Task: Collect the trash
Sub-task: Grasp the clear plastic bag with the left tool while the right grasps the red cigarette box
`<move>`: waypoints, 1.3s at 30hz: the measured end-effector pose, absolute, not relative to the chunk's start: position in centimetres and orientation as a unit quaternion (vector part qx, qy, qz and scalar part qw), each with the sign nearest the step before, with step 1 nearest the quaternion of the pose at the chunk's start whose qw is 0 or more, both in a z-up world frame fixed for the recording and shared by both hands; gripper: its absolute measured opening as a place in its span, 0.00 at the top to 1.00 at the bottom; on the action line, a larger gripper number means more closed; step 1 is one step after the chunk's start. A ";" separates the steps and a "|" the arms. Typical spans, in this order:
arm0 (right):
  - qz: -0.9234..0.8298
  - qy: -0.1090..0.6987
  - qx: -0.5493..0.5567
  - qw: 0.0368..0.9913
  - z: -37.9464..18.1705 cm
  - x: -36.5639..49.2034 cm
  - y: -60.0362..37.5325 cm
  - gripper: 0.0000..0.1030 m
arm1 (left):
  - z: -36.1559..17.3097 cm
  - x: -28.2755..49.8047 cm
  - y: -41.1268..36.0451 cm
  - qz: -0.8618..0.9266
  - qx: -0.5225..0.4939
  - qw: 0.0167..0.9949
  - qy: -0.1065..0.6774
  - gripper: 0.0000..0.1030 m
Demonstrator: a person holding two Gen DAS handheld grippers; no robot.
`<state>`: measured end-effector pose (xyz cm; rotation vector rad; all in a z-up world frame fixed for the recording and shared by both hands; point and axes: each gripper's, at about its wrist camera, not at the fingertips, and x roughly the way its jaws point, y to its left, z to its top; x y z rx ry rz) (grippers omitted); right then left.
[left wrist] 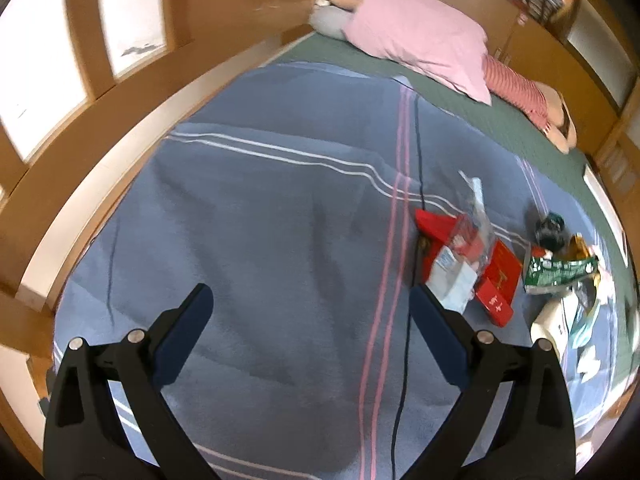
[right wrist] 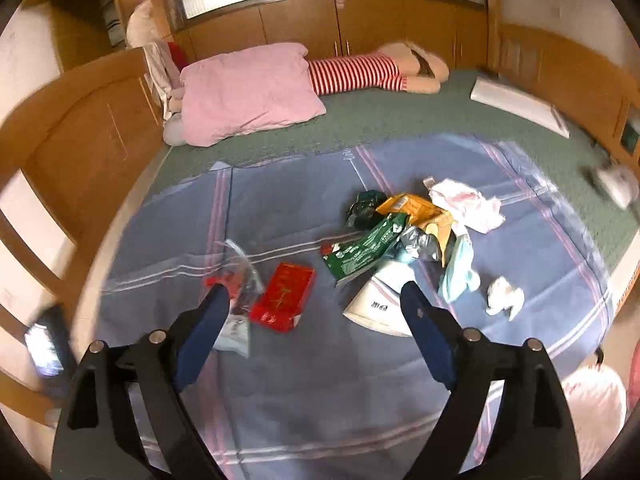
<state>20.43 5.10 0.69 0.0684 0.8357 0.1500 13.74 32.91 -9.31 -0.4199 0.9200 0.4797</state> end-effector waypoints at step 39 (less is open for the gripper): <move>0.151 0.608 0.014 0.779 -12.2 28.4 6.2 0.74 | -14.9 25.2 29.1 0.044 -0.245 0.830 0.499 0.54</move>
